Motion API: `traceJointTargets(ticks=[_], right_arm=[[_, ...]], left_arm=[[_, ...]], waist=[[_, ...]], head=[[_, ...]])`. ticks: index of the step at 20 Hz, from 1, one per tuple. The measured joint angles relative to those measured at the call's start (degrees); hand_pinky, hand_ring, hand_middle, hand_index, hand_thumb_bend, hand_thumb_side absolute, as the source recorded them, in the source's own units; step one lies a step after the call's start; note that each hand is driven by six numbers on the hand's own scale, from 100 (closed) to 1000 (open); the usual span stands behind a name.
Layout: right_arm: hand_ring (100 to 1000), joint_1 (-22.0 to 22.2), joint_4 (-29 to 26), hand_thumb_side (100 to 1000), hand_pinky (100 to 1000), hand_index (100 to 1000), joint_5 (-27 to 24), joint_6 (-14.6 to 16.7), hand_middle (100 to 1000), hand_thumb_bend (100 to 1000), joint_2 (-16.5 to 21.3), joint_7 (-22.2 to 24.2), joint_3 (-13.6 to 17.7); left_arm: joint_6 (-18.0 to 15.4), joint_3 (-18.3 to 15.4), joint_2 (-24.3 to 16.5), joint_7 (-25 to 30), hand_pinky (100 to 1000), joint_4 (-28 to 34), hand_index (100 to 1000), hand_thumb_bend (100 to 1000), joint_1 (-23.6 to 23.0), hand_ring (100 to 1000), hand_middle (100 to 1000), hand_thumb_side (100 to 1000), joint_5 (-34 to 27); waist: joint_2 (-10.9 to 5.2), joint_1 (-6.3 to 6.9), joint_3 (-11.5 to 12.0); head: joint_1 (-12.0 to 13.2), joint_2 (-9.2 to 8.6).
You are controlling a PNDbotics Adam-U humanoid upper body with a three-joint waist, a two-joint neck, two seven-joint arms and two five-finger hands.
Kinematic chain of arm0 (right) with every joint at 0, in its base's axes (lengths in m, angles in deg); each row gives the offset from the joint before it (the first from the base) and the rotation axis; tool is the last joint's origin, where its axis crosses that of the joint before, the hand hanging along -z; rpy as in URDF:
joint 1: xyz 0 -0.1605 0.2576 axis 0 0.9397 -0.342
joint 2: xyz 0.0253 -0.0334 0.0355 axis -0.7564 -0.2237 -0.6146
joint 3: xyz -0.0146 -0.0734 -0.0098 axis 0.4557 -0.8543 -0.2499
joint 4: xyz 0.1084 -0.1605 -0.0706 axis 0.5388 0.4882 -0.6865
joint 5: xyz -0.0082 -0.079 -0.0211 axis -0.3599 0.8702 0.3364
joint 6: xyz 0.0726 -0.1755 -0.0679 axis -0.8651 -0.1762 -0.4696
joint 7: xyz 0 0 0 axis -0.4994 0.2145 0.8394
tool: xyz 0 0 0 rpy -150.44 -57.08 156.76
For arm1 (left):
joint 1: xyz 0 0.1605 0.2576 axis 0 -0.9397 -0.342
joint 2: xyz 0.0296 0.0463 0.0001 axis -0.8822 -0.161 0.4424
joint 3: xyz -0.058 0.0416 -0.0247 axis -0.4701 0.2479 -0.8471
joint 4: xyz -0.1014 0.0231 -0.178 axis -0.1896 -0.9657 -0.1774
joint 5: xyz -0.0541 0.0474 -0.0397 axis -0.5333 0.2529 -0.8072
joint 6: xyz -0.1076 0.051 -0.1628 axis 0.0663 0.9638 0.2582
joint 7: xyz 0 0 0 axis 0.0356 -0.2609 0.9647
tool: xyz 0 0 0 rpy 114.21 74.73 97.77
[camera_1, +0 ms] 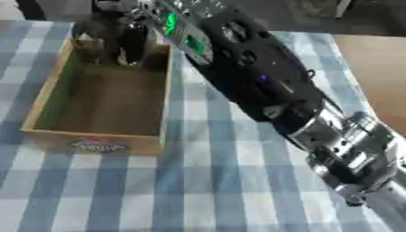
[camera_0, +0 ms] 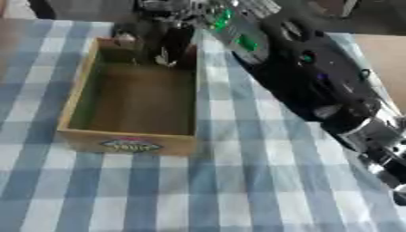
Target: Pick up objects on the table and place them in the box.
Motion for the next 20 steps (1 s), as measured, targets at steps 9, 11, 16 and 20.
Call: traceJointTargets(ticks=[9,11,16,20], right_arm=[[840,1.2,6.9,130,731,505,2.4,2.9,470,100,-3.4,-1.0,1.9],[846,1.4,8.2,127,736,516,3.0,3.8,484,100,-4.1,-0.9,2.0],[875,1.8,10.9,128,766,618,4.3,6.6,590,100,-5.3,0.3,2.9],[907,1.8,12.3,136,803,689,4.8,9.3,684,142,-5.5,1.8,4.0]], left_arm=[[-0.2,0.3,0.0,0.2,835,0.0,799,100,1.0,860,798,640,-0.1],[-0.3,0.3,0.0,0.3,835,0.0,798,100,1.2,860,798,640,-0.2],[-0.3,0.3,0.0,0.3,835,0.0,798,100,1.3,861,798,639,-0.2],[-0.3,0.3,0.1,0.3,836,0.0,798,100,1.3,861,798,639,-0.2]], waist=[[0.85,-0.59,1.3],[0.9,-0.64,1.5],[1.03,-0.84,1.7],[1.09,-0.98,1.7]], head=[[-0.7,-0.61],[-0.8,-0.77],[-1.0,-0.89],[-1.1,-0.89]])
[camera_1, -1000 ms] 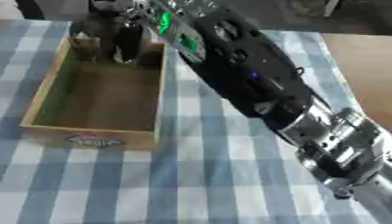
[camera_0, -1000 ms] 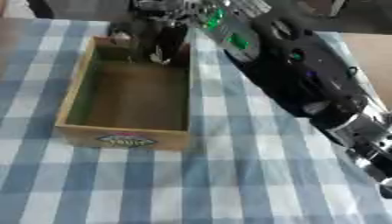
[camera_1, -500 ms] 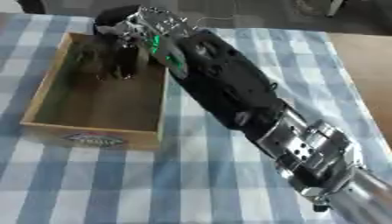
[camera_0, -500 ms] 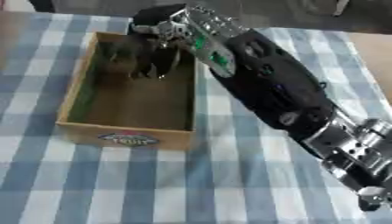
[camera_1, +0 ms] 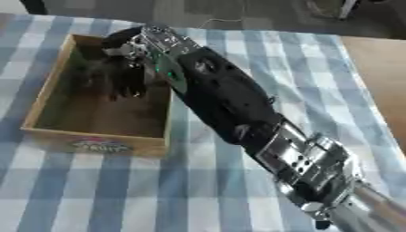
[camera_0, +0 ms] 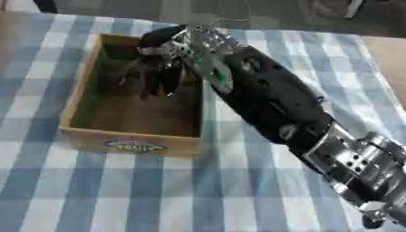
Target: Pick up objects on the table and place them in the box.
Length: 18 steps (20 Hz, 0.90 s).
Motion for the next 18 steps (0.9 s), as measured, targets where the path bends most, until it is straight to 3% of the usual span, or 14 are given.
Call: traceJointTargets(ticks=[3,4,7,9,12,15,18], right_arm=[[914,0.0,1.1,129,812,714,0.5,1.7,707,184,-0.3,1.5,1.1],[924,0.0,1.4,117,820,746,0.7,2.2,734,249,-0.4,1.9,1.4],[933,0.0,1.9,100,827,779,1.2,3.2,758,309,-0.5,2.6,2.2],[941,0.0,2.4,100,835,811,1.5,3.6,779,401,-0.6,2.9,2.5],[953,0.0,2.9,189,845,863,1.7,4.2,811,438,-0.9,3.4,2.8],[963,0.0,3.1,268,856,905,1.7,4.9,827,540,-0.9,3.6,3.1],[967,0.0,3.2,215,856,925,1.6,5.4,827,626,-0.9,3.7,3.2]], left_arm=[[0.0,0.0,0.0,0.0,836,0.0,798,100,0.0,861,798,639,0.0],[0.0,0.0,0.0,0.0,836,0.0,798,100,0.0,861,798,639,0.0],[0.0,0.0,0.0,0.0,836,0.0,797,100,0.0,861,798,639,0.0],[0.0,0.0,0.0,0.0,836,0.0,797,100,0.0,861,797,639,0.0],[0.0,0.0,0.0,0.0,836,0.0,797,100,0.0,861,797,639,0.0],[0.0,0.0,0.0,0.0,836,0.0,797,100,0.0,861,797,639,0.0],[0.0,0.0,0.0,0.0,836,0.0,797,100,0.0,862,797,639,0.0]], waist=[[0.05,0.0,0.0],[0.05,0.0,0.0],[0.06,0.0,0.0],[0.08,0.0,0.0],[0.1,0.0,0.0],[0.1,0.0,0.0],[0.1,0.0,0.0]], head=[[0.0,0.0],[0.0,0.0],[0.0,0.0],[0.0,0.0],[0.0,0.0],[0.0,0.0],[0.0,-0.01]])
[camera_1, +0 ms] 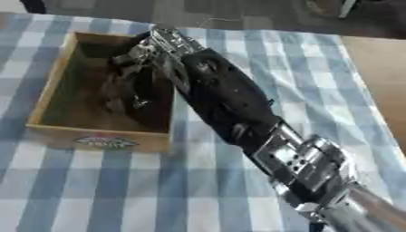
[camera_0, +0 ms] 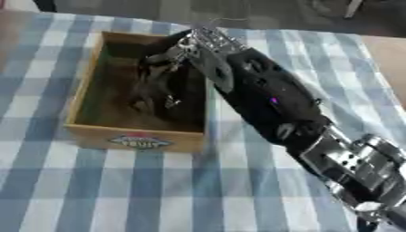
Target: Pick up objects on the table and place them in the box.
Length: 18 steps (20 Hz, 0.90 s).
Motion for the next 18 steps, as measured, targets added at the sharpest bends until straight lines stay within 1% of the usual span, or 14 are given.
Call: traceJointTargets(ticks=[2,4,11,15,18], right_arm=[[967,0.0,0.2,203,856,928,-0.2,0.3,826,640,0.0,0.4,0.1],[967,0.0,0.3,219,857,928,-0.5,0.5,827,641,0.0,0.8,0.3],[965,-0.4,-0.3,208,858,920,-1.3,0.9,827,631,0.0,1.8,0.3],[960,-0.7,-2.4,217,855,912,-3.0,0.5,820,620,0.5,2.3,0.5],[957,-1.1,-5.0,215,854,910,-4.9,-0.2,815,616,1.5,2.9,0.7]], left_arm=[[0.0,0.0,0.0,0.0,836,0.0,797,100,0.0,862,797,639,0.0],[0.0,0.0,0.0,0.0,836,0.0,797,100,0.0,862,797,639,0.0],[0.0,0.0,0.0,0.0,836,0.0,797,100,-0.1,862,796,639,0.0],[0.0,0.0,0.0,0.0,836,0.0,797,100,-0.4,862,796,638,0.0],[0.1,0.0,0.0,0.0,837,0.0,797,100,-0.6,862,796,638,0.0]], waist=[[0.0,0.0,0.0],[0.01,0.01,0.0],[0.0,0.29,-0.4],[-0.08,0.4,-0.6],[-0.48,0.67,-0.8]], head=[[0.0,0.0],[0.0,0.0],[0.0,0.0],[0.1,0.02],[0.1,0.03]])
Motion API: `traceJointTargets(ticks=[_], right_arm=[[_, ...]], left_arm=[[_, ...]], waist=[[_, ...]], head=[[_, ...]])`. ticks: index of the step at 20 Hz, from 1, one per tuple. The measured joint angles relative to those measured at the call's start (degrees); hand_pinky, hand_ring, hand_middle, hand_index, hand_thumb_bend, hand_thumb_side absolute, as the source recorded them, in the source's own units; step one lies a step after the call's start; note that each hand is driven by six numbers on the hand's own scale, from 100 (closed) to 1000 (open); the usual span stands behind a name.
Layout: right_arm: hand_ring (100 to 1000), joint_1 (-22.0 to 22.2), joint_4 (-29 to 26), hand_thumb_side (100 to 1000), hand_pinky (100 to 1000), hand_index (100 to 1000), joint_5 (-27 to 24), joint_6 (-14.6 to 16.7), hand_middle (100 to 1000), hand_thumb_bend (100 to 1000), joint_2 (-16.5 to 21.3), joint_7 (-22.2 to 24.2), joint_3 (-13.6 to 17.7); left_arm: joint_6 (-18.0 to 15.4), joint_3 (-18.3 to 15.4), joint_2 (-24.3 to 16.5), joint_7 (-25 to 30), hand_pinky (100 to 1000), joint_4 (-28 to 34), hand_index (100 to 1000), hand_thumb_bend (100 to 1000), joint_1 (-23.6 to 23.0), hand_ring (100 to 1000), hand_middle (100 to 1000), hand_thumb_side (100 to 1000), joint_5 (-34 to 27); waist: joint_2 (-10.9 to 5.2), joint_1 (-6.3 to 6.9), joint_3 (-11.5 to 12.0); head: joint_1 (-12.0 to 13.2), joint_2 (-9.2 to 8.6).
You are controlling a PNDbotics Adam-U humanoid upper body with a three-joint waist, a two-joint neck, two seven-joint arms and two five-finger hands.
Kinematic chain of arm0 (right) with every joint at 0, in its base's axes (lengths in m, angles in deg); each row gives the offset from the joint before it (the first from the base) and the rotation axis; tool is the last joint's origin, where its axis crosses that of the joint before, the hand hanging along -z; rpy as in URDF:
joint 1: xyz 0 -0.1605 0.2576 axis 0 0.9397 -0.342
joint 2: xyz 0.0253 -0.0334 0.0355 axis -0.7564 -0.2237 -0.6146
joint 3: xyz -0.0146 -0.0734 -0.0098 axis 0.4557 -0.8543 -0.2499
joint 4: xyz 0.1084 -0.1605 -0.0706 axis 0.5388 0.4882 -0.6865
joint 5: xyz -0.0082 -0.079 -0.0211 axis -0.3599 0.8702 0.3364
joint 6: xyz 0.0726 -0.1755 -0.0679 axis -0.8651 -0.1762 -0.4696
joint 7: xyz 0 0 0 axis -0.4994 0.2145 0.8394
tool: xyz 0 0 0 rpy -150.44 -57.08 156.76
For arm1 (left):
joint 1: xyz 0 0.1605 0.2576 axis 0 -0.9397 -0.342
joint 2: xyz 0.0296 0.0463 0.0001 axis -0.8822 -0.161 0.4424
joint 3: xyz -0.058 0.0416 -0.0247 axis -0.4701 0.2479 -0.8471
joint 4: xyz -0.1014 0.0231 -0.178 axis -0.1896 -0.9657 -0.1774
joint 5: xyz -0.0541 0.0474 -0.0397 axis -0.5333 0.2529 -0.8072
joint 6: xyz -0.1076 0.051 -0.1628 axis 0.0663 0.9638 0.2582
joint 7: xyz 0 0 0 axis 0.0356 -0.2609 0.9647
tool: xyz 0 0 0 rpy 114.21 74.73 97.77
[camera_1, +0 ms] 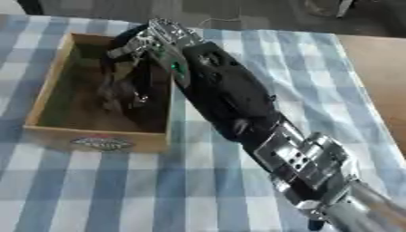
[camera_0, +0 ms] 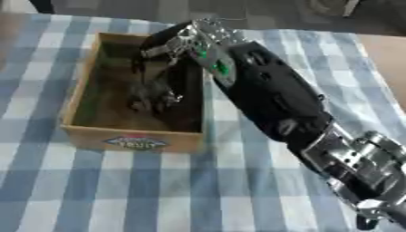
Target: Pick up objects on the table and place them in the box.
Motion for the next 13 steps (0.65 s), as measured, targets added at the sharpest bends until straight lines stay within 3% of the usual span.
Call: traceJointTargets(ticks=[13], right_arm=[[948,-0.5,-13.3,241,852,903,-9.3,-4.3,802,604,5.1,1.9,0.9]], left_arm=[[0.2,0.0,0.0,-0.1,837,0.0,798,100,-0.5,861,795,637,0.0]], waist=[[-0.73,1.12,-1.3]], head=[[0.6,0.52]])
